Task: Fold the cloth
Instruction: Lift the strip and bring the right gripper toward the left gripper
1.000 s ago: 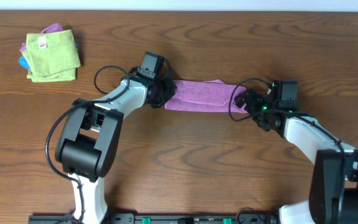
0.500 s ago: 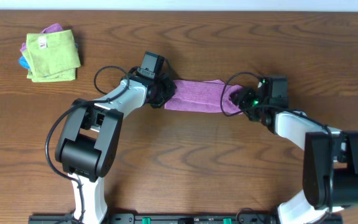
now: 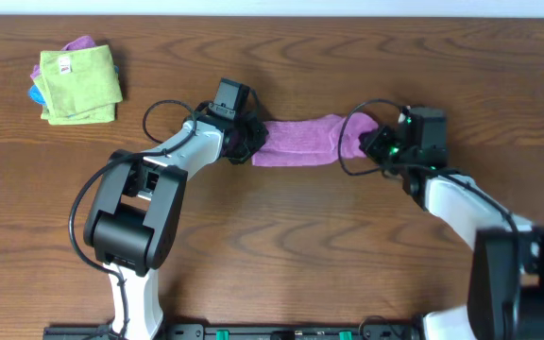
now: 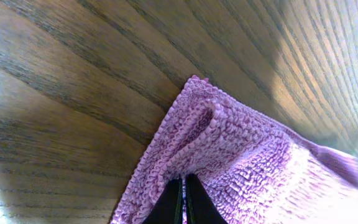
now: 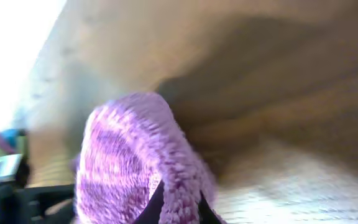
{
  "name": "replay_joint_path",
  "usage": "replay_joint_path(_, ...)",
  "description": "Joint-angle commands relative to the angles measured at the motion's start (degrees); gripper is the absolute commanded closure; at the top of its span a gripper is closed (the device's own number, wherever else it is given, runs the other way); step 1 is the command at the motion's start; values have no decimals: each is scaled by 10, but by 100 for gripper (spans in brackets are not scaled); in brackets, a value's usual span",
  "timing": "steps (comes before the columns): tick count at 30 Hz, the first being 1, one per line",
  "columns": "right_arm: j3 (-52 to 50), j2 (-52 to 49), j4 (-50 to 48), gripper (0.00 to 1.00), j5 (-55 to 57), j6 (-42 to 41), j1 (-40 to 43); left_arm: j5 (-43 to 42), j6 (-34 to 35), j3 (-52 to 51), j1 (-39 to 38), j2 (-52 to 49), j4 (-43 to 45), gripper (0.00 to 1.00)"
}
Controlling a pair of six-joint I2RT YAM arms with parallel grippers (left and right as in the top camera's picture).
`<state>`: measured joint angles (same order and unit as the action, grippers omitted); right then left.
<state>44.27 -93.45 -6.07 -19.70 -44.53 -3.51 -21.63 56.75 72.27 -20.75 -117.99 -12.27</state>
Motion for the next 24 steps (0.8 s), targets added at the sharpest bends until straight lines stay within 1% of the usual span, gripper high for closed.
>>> replay_joint_path(1,11,22,7,99,-14,14,-5,15,0,-2,1,-31,-12,94)
replay_joint_path(5,11,22,6,99,-38,14,-12,14,0,-2,1,-31,-12,94)
replay_joint_path(10,31,22,5,99,-40,13,-36,14,-2,-2,1,-31,-12,94)
replay_joint_path(17,79,22,7,99,-23,18,-75,11,-6,-1,1,-31,-12,94)
replay_joint_path(24,83,14,6,99,-10,17,-115,6,-15,-1,1,-31,-12,94)
